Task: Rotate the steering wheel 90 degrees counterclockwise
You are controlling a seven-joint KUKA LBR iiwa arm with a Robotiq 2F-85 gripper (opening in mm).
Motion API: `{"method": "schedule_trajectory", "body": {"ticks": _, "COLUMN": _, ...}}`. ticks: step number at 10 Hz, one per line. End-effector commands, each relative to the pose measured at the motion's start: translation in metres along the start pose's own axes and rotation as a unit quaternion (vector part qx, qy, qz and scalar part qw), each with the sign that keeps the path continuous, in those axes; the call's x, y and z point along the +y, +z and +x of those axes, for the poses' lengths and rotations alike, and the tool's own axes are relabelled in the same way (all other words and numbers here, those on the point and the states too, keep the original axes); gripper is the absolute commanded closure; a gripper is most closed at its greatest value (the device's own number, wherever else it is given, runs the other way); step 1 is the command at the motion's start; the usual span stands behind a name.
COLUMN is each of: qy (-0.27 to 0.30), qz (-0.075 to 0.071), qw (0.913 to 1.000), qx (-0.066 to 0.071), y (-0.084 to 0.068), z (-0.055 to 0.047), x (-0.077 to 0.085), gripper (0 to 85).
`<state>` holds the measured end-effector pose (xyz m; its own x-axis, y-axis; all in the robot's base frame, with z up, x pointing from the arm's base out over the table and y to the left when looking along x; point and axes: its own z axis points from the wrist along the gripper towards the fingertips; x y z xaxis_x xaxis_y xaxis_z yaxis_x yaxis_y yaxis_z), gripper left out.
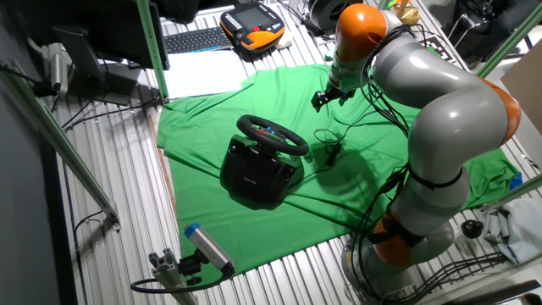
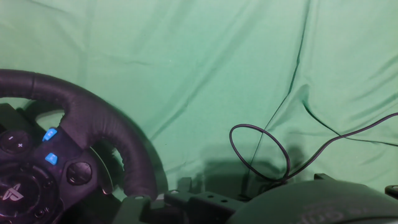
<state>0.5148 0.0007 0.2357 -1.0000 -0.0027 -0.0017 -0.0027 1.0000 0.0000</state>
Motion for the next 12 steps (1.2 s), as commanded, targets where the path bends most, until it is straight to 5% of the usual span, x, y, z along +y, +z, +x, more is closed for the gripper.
{"method": "schedule_trajectory", "body": {"ticks": 1, "qy": 0.000, "qz": 0.000, "qw": 1.0000, "qx": 0.000, "y": 0.0000, "z": -0.0001, "x": 0.0000, "gripper": 85.0}}
{"method": "schedule_trajectory", "body": {"ticks": 2, "qy": -0.134, "qz": 0.036, "qw": 0.9824, "qx": 0.125, "y": -0.0002, "z": -0.0001, "x": 0.0000, "gripper": 85.0}}
{"method": "schedule_trajectory", "body": {"ticks": 12, "qy": -0.132, "qz": 0.036, "qw": 0.9826, "qx": 0.125, "y": -0.0004, "z": -0.0003, "x": -0.0001, "gripper": 85.0}}
